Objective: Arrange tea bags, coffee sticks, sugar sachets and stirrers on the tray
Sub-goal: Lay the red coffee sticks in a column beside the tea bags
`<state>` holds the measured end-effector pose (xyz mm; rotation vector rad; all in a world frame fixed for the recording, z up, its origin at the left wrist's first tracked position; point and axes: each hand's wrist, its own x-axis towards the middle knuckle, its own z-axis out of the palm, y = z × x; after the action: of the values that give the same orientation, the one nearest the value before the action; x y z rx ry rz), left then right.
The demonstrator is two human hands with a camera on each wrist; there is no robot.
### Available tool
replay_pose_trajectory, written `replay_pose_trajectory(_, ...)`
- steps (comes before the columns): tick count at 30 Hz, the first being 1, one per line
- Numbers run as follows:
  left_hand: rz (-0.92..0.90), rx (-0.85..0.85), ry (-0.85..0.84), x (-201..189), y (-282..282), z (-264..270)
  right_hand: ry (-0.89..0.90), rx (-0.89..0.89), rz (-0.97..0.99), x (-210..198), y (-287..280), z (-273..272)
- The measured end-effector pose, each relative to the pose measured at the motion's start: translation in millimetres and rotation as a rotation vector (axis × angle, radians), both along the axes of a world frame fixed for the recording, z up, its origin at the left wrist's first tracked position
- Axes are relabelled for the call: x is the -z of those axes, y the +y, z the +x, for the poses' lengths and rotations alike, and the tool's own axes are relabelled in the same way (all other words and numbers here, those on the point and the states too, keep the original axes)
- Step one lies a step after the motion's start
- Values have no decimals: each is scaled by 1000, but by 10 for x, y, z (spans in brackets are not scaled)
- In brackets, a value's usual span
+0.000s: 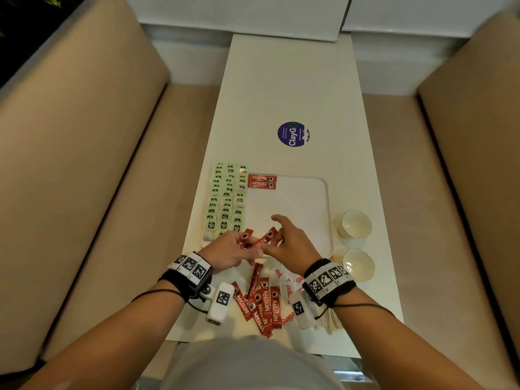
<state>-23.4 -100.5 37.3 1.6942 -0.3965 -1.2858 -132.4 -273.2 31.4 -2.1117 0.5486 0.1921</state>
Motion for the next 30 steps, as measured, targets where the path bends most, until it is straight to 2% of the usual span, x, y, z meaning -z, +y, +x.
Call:
replay_pose_trajectory(3,27,64,-119,-29,35,48,-72,4,93,-23,20,-2)
replay_pose_trajectory(8,23,-49,-248,-110,43,119,-90,56,170,-21,10,-13)
replay_pose_trajectory(11,-2,-58,-298,-120,31,131,-92,70,283,-14,3,-34)
replay_pose_trajectory(17,33,-103,-300,-52,42,202,-135,168,398,22,-68,-35)
replay_pose_trajectory(22,61,-114,-328,-18,23,216,-130,233,392,75,-107,19)
replay_pose_trajectory(25,57,-170,-288,-16,-23,231,-134,294,419,95,-123,60)
replay_pose_trajectory(30,39,-272,-193,-8,-125,286,-106,317,358,135,-198,169)
